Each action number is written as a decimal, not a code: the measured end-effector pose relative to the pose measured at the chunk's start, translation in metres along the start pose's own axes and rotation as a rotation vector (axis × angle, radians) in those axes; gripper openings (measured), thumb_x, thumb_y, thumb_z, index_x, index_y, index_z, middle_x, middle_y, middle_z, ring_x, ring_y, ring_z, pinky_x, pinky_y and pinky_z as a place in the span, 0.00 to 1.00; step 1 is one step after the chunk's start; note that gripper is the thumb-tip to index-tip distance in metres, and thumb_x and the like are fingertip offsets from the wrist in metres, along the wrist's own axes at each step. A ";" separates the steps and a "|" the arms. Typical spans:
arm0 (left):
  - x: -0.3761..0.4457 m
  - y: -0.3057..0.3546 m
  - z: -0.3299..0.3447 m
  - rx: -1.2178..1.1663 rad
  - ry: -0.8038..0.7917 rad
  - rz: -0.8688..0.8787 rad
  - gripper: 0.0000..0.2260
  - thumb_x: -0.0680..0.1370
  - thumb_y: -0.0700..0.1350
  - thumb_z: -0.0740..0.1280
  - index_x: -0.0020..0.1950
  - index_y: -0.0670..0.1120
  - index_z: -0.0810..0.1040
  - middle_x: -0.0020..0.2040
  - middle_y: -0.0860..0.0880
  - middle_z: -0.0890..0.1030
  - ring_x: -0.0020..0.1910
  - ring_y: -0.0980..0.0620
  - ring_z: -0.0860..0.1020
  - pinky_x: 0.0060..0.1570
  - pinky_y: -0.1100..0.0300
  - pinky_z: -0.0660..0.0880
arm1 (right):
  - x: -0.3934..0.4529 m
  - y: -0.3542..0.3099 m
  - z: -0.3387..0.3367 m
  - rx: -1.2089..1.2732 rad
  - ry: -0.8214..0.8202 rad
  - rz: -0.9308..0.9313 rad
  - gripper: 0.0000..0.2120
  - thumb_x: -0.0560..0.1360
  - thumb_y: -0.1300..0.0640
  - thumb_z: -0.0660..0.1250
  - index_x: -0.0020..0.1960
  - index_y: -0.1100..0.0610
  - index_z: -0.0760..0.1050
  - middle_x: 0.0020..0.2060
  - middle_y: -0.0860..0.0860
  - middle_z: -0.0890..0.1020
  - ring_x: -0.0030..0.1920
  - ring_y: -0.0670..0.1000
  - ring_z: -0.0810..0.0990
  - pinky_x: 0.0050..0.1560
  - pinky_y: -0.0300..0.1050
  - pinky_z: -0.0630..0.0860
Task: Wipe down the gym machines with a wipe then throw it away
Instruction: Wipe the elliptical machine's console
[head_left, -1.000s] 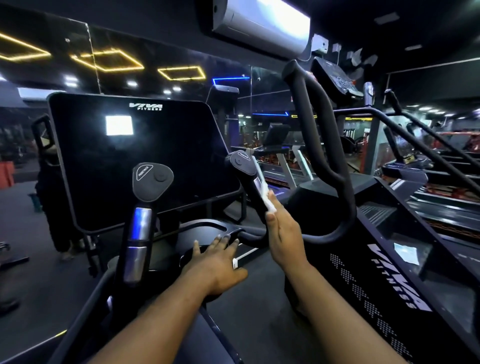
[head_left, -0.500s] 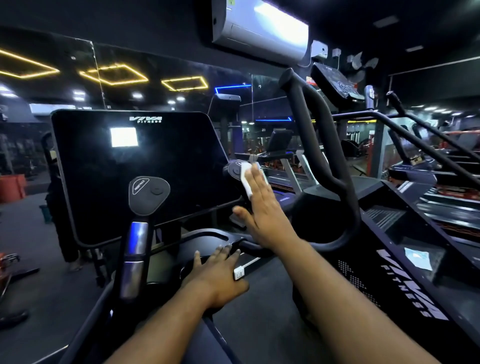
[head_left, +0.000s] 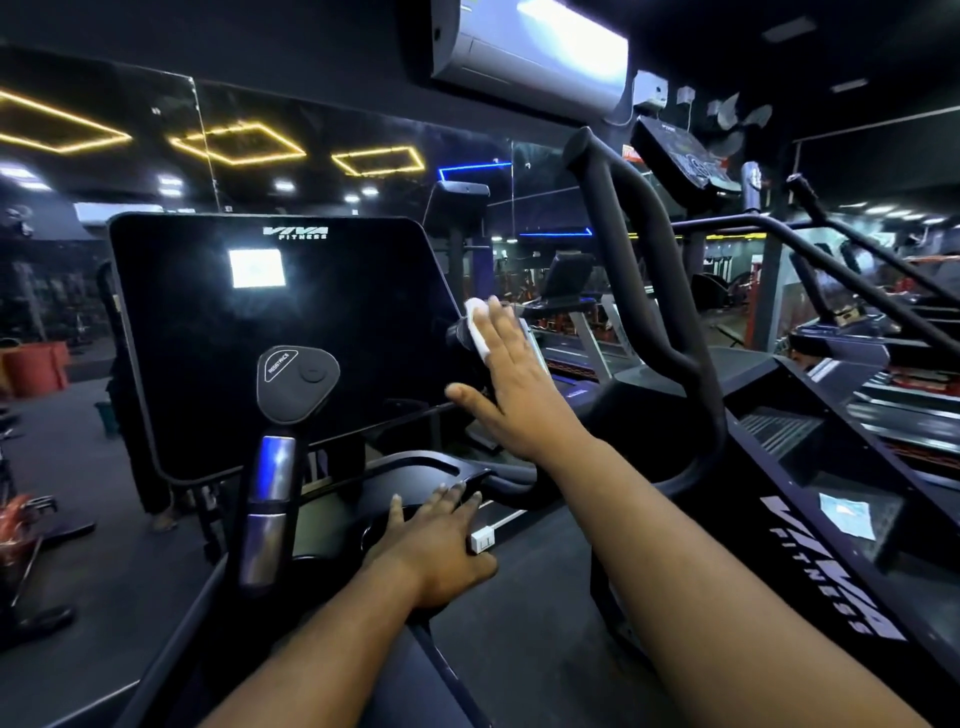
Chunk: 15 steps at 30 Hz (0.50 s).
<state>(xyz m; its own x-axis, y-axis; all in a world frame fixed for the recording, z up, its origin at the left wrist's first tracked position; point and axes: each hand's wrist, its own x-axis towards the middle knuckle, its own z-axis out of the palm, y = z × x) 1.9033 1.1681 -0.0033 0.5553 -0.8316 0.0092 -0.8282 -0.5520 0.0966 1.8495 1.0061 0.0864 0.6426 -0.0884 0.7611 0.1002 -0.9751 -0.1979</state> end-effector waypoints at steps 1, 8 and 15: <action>0.000 -0.001 0.001 -0.002 0.002 0.002 0.39 0.78 0.63 0.60 0.84 0.54 0.47 0.84 0.53 0.43 0.82 0.55 0.40 0.77 0.35 0.35 | 0.007 -0.006 0.003 -0.058 0.021 -0.007 0.44 0.78 0.31 0.53 0.83 0.54 0.44 0.83 0.51 0.44 0.81 0.50 0.37 0.81 0.55 0.44; 0.003 -0.001 0.001 0.017 0.003 -0.005 0.39 0.78 0.64 0.60 0.84 0.55 0.46 0.84 0.53 0.43 0.82 0.55 0.40 0.77 0.36 0.36 | -0.034 0.017 0.008 -0.282 0.008 -0.083 0.39 0.82 0.35 0.53 0.83 0.53 0.40 0.82 0.50 0.42 0.82 0.50 0.40 0.80 0.60 0.50; 0.001 0.001 0.001 0.001 -0.003 0.001 0.39 0.79 0.63 0.60 0.84 0.54 0.47 0.84 0.53 0.43 0.82 0.55 0.40 0.78 0.36 0.36 | 0.001 -0.008 0.008 -0.323 0.067 -0.072 0.41 0.80 0.34 0.50 0.83 0.58 0.44 0.83 0.53 0.46 0.82 0.52 0.40 0.81 0.57 0.43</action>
<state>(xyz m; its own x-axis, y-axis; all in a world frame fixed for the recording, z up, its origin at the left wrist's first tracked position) 1.9031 1.1669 -0.0044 0.5540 -0.8325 0.0063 -0.8290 -0.5510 0.0959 1.8550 1.0153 0.0837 0.5904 -0.0197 0.8069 -0.1094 -0.9924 0.0558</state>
